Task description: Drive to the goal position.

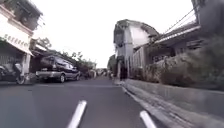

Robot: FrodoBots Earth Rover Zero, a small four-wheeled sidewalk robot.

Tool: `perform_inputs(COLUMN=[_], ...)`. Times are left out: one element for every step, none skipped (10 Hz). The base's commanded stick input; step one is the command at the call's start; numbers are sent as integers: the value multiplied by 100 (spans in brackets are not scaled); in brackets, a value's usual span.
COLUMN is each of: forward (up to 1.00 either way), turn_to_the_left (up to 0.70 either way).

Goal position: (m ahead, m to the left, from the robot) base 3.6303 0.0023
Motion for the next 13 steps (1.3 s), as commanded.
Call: perform_inputs(forward=[100, 100, 100, 100, 100, 100, 100, 100, 100, 100, 100, 100, 100], turn_to_the_left=[0, 0, 0, 0, 0, 0, -19, -40, -40, -40, -37, -18, 0])
